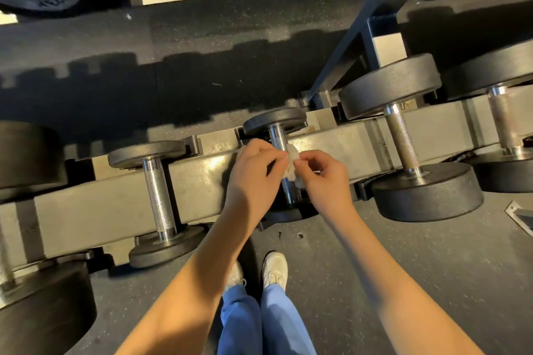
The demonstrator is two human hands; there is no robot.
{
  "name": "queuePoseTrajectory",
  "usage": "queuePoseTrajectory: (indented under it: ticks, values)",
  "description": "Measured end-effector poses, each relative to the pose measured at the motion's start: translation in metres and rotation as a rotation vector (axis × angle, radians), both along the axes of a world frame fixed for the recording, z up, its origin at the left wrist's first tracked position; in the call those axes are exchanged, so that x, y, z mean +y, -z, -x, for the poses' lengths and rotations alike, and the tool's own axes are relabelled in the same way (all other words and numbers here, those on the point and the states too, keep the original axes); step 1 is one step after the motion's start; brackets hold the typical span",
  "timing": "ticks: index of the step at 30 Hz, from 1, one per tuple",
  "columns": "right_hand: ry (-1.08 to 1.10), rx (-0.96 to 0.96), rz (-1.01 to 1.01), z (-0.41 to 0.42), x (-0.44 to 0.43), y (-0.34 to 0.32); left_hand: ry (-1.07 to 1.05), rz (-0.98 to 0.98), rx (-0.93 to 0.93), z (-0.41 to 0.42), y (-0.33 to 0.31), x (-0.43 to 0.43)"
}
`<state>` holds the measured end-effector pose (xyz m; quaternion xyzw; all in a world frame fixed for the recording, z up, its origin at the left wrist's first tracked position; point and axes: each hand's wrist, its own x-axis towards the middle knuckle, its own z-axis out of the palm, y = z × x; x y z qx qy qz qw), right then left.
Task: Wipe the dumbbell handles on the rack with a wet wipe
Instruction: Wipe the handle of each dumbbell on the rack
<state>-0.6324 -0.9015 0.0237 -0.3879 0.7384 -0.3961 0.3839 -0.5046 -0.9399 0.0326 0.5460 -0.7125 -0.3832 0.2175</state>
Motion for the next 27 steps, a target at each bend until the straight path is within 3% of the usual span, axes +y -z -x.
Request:
queuePoseTrajectory:
  ticks: [4, 6, 11, 20, 27]
  values:
    - [-0.109, 0.376, -0.084, 0.006, -0.008, 0.000, -0.058, 0.042, -0.027, -0.008, -0.008, -0.013]
    - [-0.217, 0.442, -0.165, 0.003, 0.002, 0.006, -0.035, -0.012, -0.044, -0.008, -0.008, -0.022]
    - [-0.262, 0.480, -0.155, -0.008, 0.016, 0.014, -0.013, -0.044, -0.069, -0.007, -0.007, -0.028]
    - [0.006, 0.419, -0.060, -0.019, -0.049, 0.011, 0.005, -0.033, -0.122, -0.009, -0.002, -0.029]
    - [-0.115, 0.412, -0.183, -0.009, 0.007, 0.019, 0.029, -0.009, -0.133, -0.013, 0.000, -0.029]
